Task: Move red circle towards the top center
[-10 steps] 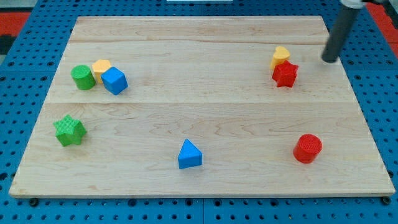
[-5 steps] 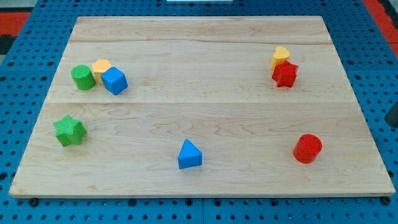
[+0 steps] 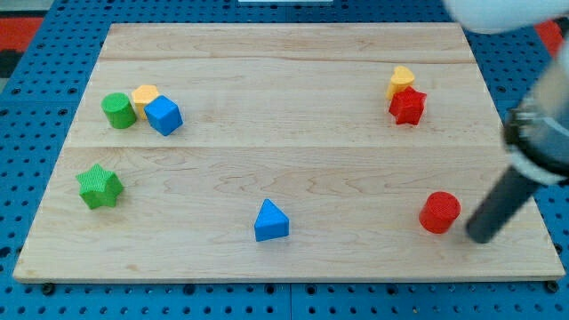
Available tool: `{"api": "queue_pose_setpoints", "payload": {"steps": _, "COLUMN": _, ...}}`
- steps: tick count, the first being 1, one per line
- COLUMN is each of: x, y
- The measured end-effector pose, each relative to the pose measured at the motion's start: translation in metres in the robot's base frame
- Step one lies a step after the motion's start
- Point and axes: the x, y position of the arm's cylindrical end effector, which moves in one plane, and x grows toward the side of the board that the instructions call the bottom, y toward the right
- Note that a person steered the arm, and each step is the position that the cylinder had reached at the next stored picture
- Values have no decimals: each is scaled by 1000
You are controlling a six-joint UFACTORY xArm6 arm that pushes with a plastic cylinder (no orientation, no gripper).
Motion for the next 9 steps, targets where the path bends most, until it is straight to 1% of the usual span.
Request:
{"api": "queue_pose_setpoints", "payload": {"steps": 1, "x": -17, "y": -48}}
{"api": "queue_pose_setpoints", "payload": {"steps": 2, "x": -62, "y": -35}}
{"api": "queue_pose_setpoints", "payload": {"steps": 4, "x": -117, "y": -31}}
{"api": "queue_pose_setpoints", "payload": {"steps": 5, "x": -150, "y": -54}}
{"api": "queue_pose_setpoints", "payload": {"steps": 6, "x": -146, "y": -74}}
{"api": "queue_pose_setpoints", "payload": {"steps": 7, "x": -171, "y": -114}}
{"api": "queue_pose_setpoints", "payload": {"steps": 8, "x": -171, "y": -146}}
{"api": "queue_pose_setpoints", "payload": {"steps": 9, "x": -209, "y": -194}}
